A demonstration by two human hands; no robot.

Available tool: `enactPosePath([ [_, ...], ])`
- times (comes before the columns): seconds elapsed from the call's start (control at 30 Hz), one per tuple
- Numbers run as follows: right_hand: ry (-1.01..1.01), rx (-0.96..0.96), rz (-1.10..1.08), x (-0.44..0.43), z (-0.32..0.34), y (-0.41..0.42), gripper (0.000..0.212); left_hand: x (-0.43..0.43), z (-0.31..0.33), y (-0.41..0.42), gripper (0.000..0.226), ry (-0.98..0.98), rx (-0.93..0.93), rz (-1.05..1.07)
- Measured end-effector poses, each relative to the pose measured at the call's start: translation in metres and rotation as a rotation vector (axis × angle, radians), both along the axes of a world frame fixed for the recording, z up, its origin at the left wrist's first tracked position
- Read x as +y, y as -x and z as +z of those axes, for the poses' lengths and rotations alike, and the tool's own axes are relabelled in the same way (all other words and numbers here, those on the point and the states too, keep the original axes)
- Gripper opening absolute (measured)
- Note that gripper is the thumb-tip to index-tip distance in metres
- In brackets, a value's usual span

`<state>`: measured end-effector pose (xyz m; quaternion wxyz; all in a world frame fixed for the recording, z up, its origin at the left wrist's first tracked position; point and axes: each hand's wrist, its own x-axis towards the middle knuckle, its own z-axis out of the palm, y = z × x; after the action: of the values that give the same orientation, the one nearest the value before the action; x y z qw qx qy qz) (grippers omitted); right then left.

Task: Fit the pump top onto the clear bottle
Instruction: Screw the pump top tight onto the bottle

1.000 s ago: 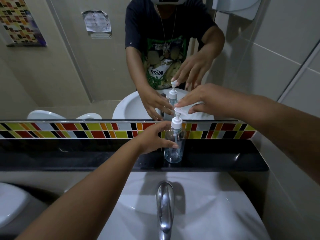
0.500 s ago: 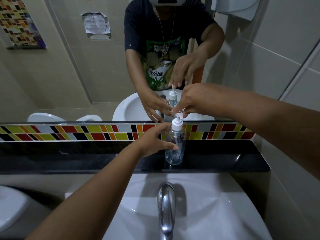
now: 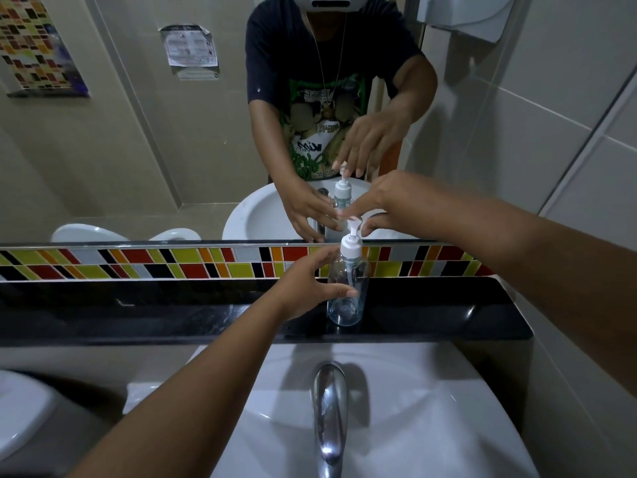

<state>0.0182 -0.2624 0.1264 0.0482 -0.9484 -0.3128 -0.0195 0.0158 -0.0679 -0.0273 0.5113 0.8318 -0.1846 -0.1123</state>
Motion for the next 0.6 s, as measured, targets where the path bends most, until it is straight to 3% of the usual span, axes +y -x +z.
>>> enactPosePath([
  [0.2, -0.461, 0.12, -0.167, -0.023, -0.043, 0.012, 0.068, 0.004, -0.011, 0.008, 0.123, 0.059, 0.053, 0.052],
  [0.33, -0.769, 0.326, -0.317, -0.031, -0.092, 0.025, 0.07, 0.009, -0.025, 0.016, 0.116, 0.091, 0.046, 0.141],
  [0.6, -1.025, 0.562, -0.449, -0.013, -0.176, 0.041, 0.081, 0.009, -0.052, 0.025, 0.09, 0.13, 0.097, 0.185],
])
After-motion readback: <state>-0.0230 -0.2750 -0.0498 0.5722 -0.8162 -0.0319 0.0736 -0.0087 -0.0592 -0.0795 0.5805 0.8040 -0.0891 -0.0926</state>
